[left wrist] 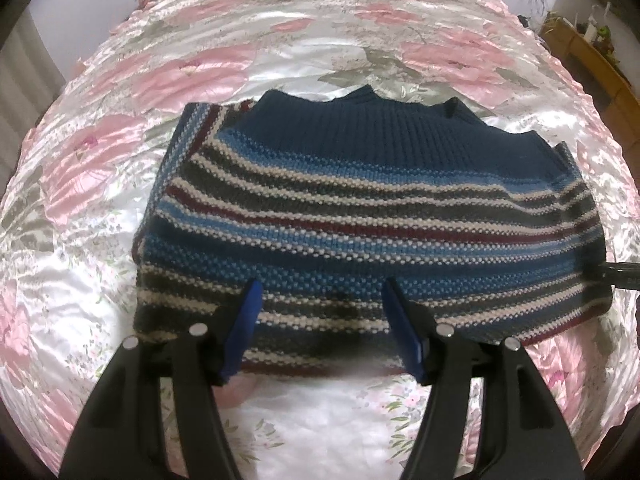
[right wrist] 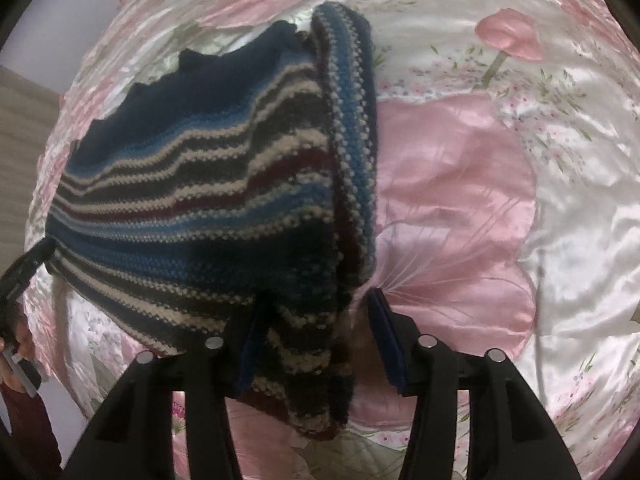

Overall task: Fold small clothes
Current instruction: 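Grasp one side of the folded sweater with the right tool and fold it across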

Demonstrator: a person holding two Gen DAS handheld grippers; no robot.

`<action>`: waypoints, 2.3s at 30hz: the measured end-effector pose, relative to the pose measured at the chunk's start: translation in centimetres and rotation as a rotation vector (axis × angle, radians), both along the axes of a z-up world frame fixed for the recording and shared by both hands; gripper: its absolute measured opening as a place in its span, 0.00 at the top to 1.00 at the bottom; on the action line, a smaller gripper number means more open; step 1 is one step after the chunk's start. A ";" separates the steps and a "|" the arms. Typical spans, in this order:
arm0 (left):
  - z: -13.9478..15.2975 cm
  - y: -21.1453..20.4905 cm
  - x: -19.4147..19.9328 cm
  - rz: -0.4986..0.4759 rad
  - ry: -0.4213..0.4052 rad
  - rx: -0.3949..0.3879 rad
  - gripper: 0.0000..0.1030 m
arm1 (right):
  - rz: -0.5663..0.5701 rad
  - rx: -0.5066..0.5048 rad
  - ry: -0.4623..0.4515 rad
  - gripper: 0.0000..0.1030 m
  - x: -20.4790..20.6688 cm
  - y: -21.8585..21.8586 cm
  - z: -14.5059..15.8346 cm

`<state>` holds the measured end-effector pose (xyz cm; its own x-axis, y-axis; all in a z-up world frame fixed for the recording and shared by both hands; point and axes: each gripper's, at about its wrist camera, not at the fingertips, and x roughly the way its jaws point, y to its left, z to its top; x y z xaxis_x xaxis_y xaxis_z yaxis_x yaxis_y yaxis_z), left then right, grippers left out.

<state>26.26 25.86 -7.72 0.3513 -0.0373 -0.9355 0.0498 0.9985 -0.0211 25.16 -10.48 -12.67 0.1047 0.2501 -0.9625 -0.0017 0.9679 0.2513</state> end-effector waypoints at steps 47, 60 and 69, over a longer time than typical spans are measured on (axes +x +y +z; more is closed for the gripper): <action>-3.0 4.7 1.3 0.037 0.044 -0.121 0.29 | -0.107 0.053 0.018 0.85 3.0 1.9 4.0; -0.6 8.3 0.8 0.093 0.004 -0.148 0.29 | 0.146 0.143 -0.061 0.85 7.8 18.9 8.9; -0.8 8.4 1.1 0.088 0.010 -0.130 0.29 | 0.206 0.158 0.033 0.70 7.2 22.2 2.7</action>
